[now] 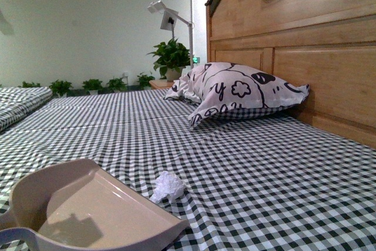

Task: Clean up trash

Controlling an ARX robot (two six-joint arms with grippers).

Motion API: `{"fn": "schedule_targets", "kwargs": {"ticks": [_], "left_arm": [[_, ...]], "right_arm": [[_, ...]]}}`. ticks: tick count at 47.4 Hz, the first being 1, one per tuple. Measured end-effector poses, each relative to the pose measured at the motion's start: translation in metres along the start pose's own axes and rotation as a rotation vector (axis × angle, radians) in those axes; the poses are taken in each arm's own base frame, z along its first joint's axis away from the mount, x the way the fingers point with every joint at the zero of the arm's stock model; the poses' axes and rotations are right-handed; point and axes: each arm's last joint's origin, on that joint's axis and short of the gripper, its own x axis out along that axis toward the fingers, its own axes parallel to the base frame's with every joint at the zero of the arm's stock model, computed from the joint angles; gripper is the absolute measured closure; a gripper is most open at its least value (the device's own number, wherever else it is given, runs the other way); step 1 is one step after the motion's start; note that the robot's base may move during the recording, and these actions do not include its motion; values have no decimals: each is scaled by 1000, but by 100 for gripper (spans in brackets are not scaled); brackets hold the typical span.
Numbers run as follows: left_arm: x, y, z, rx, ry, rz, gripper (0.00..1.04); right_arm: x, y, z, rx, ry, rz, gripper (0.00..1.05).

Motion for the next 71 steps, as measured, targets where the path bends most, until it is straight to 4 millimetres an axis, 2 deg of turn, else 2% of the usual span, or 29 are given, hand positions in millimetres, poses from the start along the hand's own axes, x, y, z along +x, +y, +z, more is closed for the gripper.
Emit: {"fn": "schedule_targets", "kwargs": {"ticks": [14,29,61,66,71], "left_arm": [[5,-3,-2,0,19,-27,78],[-3,-1,0,16,54,-93,78],[-3,-1,-2,30,54,-75,78],[-3,-2,-2,29,54,-75,78],[-3,-2,-2,31,55,-73,78]], "right_arm": [[0,0,0,0,0,0,86],[0,0,0,0,0,0,86],[0,0,0,0,0,0,86],[6,5,1,-103,170,-1,86],[23,23,9,-204,314,115,86]]}}
